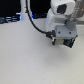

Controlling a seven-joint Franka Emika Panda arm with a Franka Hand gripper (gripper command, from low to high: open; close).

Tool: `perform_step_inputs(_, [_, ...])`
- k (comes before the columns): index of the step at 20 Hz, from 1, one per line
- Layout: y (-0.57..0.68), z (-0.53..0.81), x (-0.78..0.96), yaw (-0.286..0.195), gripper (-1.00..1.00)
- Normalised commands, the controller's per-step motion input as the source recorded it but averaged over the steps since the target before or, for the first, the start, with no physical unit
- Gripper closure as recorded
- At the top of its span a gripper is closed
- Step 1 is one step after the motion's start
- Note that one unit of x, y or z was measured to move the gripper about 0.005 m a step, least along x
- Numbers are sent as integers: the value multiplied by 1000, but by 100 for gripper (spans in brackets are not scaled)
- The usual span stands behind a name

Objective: Open the kcup holder, insert the kcup into the holder, and close the kcup holder

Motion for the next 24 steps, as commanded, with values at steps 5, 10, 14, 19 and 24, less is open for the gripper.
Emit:
perform_step_inputs(5, [590, 31, -486, 75, -100])
perform_step_inputs(10, [654, 48, -484, 59, -100])
perform_step_inputs(14, [662, 50, -631, 34, -100])
perform_step_inputs(19, [630, 11, -775, 16, -100])
perform_step_inputs(24, [603, 7, -647, 43, -100])
